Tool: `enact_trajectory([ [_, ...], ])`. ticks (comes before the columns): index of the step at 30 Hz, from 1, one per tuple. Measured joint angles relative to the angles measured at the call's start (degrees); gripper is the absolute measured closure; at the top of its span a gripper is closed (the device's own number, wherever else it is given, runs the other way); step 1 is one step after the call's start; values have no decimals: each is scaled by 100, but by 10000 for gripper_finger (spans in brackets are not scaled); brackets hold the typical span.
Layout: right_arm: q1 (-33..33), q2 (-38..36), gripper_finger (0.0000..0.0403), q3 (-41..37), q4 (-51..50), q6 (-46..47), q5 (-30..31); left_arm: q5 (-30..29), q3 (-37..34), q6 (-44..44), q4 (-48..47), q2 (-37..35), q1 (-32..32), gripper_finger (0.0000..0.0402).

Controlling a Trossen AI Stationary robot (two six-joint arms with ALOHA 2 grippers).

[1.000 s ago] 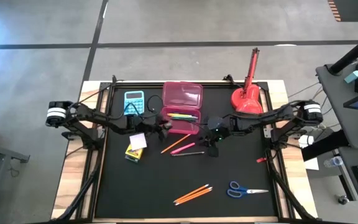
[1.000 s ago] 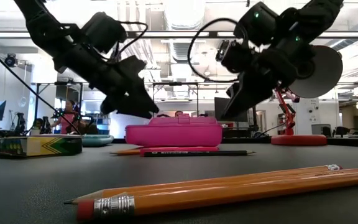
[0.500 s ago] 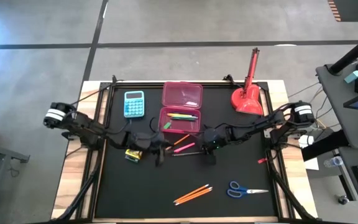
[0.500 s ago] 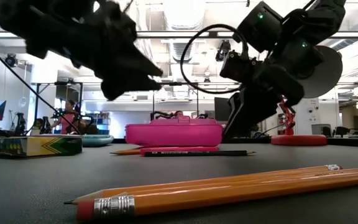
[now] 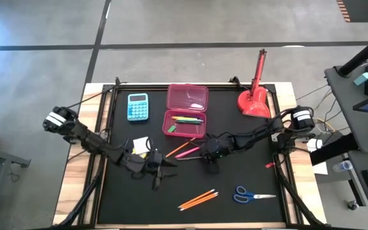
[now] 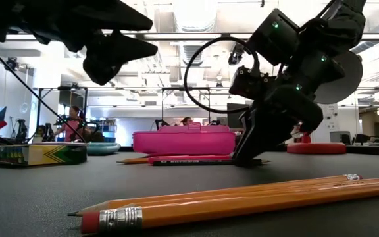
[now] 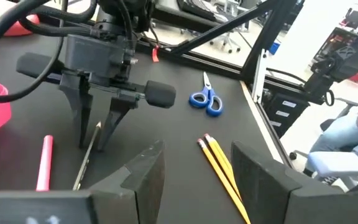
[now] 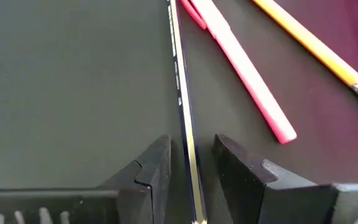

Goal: Pack school essentials
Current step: Put the black pencil into the pink supply box

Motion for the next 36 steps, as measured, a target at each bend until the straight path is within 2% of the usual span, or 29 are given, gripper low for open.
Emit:
enact_trajectory([
  [5,109,168,309,114,-1,-114,120,-79,0,-7,-24,0,-39,237],
  [9,260,230,344,126,-45,-269,580,-94,0,7,-26,0,-39,237],
  [14,381,254,385,126,-107,-334,755,-94,0,7,-29,0,-37,237],
  [20,467,42,391,117,-168,-369,768,-94,0,4,-29,0,-34,237],
  [30,437,-889,393,96,-427,-603,642,-94,0,5,-26,0,-34,237],
  [36,69,-1063,394,338,-327,-820,1040,-94,0,7,-26,0,-34,237],
])
